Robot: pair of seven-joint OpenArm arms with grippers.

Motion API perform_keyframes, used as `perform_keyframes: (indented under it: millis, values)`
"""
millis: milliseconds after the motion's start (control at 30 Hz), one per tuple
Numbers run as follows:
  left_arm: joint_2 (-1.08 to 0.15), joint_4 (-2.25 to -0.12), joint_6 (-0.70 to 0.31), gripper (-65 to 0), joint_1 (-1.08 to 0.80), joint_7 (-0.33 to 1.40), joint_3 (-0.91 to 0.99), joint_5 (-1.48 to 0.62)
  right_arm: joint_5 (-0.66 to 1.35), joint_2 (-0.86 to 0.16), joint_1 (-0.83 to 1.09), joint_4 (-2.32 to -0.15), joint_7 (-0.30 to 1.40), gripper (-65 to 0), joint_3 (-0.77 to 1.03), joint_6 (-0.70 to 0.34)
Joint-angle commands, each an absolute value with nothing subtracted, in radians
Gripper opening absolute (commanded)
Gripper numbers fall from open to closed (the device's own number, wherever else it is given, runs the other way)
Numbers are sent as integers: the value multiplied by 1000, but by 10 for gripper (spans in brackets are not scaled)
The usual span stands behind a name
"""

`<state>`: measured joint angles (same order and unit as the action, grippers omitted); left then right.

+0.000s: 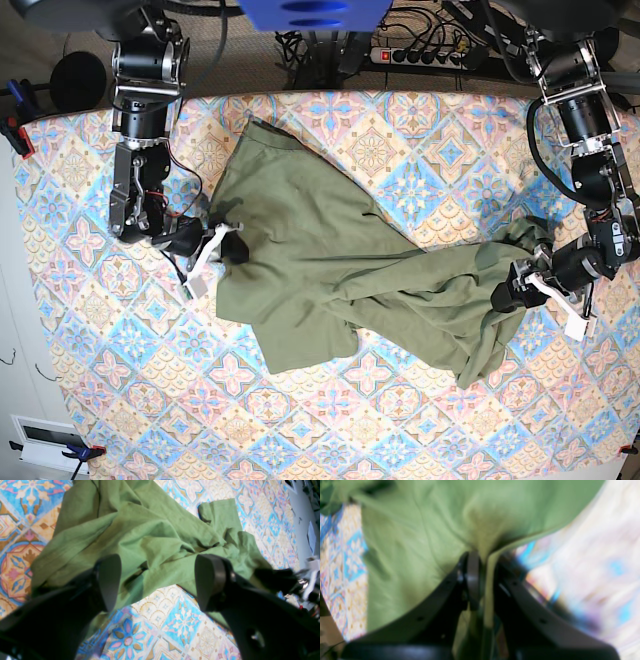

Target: Layout the t-shirt on the table in an organized manner, then fold the t-shirt properly

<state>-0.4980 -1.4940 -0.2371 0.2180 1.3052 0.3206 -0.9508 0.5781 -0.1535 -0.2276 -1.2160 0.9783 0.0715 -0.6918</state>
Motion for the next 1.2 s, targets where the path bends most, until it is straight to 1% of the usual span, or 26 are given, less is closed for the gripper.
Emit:
perform_keyframes:
  millis: [0, 67, 133, 200, 300, 367, 567, 767, 867, 933, 1033, 1100, 1167]
  values:
    - [-515, -1508, -242, -193, 240, 1288, 328, -972, 605, -162, -254, -1264, 957, -601, 74, -698]
    - [-515, -1508, -242, -193, 240, 1288, 328, -972, 605, -165, -251, -1310, 958, -600, 74, -698]
    - [-515, -1508, -242, -193, 240, 1288, 328, -972, 607, -191, -251, -1328, 958, -594, 68, -698]
    - [-515, -1508, -242, -193, 240, 1288, 328, -972, 607, -197, -251, -1330, 958, -559, 68, -698]
    - [-515, -1508, -242, -193, 240, 1288, 328, -972, 605, -197, -249, -1330, 958, -488, 73, -698]
    - [-515, -1508, -242, -193, 240, 1288, 328, -972, 605, -197, -242, -1330, 958, -459, 73, -698]
    - [-515, -1508, -242, -193, 239, 1288, 328, -972, 605, -196, -234, -1302, 955, -490, 65, -698]
    - [-515, -1508, -242, -193, 239, 1288, 328, -972, 602, -194, -239, -1225, 941, -488, 74, -698]
    - [-515, -1508, -242, -193, 239, 1288, 328, -972, 602, -200, -249, -1222, 911, -484, 81, -698]
    - [-515, -1508, -242, -193, 239, 1288, 328, -972, 602, -208, -248, -1225, 917, -458, 133, -698]
    - [-515, -1508, -242, -193, 239, 1288, 328, -972, 602, -209, -245, -1227, 917, -384, 194, -698]
    - [-515, -1508, -242, -193, 239, 1288, 328, -972, 602, -211, -243, -1218, 917, -344, 202, -698]
    - [-515, -1508, -242, -193, 239, 1288, 328, -972, 602, -211, -243, -1214, 917, -338, 202, -698]
